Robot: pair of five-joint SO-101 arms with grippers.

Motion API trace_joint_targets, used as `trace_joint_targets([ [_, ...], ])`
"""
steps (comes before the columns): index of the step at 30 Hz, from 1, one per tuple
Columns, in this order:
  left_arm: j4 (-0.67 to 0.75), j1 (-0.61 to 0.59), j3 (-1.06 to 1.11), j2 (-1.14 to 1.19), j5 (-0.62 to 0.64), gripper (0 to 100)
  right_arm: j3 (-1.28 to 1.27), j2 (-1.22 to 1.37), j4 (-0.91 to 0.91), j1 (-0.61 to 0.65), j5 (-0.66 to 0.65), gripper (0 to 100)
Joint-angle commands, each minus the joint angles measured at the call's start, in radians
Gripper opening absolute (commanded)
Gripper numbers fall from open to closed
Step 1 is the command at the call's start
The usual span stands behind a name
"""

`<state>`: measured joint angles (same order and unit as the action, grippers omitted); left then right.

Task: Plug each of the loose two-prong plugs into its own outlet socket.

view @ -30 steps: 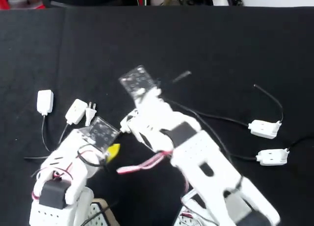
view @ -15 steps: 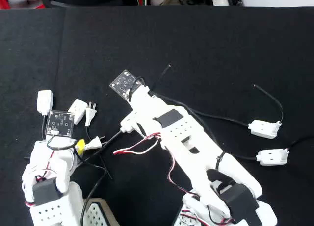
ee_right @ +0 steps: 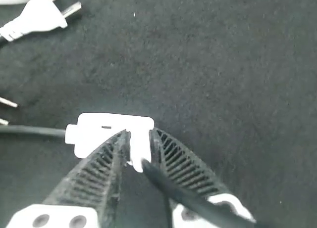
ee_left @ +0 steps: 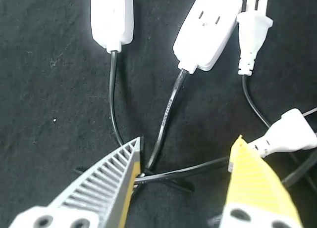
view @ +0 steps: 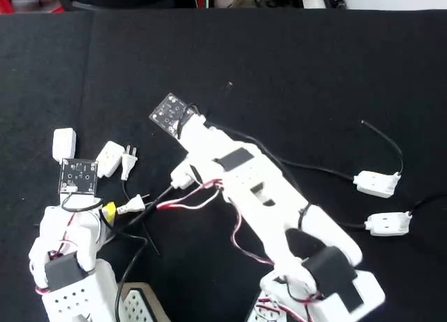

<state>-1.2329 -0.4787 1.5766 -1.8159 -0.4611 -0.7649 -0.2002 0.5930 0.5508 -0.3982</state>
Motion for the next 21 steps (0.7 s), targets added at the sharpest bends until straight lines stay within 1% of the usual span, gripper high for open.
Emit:
trace_joint_targets([
  [1, 0.015, -0.01, -0.004, -0.005, 0.005, 28, 0.082, 0.038, -0.015, -0.046, -0.005, 1.1],
  [4, 0.015, -0.01, -0.002, -0.005, 0.005, 28, 0.087, 0.044, -0.002, -0.06, -0.002, 1.1],
  [9, 0.015, -0.01, -0.002, -0.005, 0.005, 28, 0.111, 0.045, 0.121, -0.057, 0.0, 1.1],
  [11, 0.015, -0.01, -0.002, -0.005, 0.005, 28, 0.114, 0.045, 0.144, -0.057, 0.0, 1.1],
  [16, 0.015, -0.01, -0.002, -0.005, 0.005, 28, 0.105, 0.064, 0.152, -0.018, 0.023, 1.1],
  [21, 0.015, -0.01, -0.002, -0.005, 0.005, 28, 0.131, 0.193, 0.115, -0.012, 0.031, 1.1],
])
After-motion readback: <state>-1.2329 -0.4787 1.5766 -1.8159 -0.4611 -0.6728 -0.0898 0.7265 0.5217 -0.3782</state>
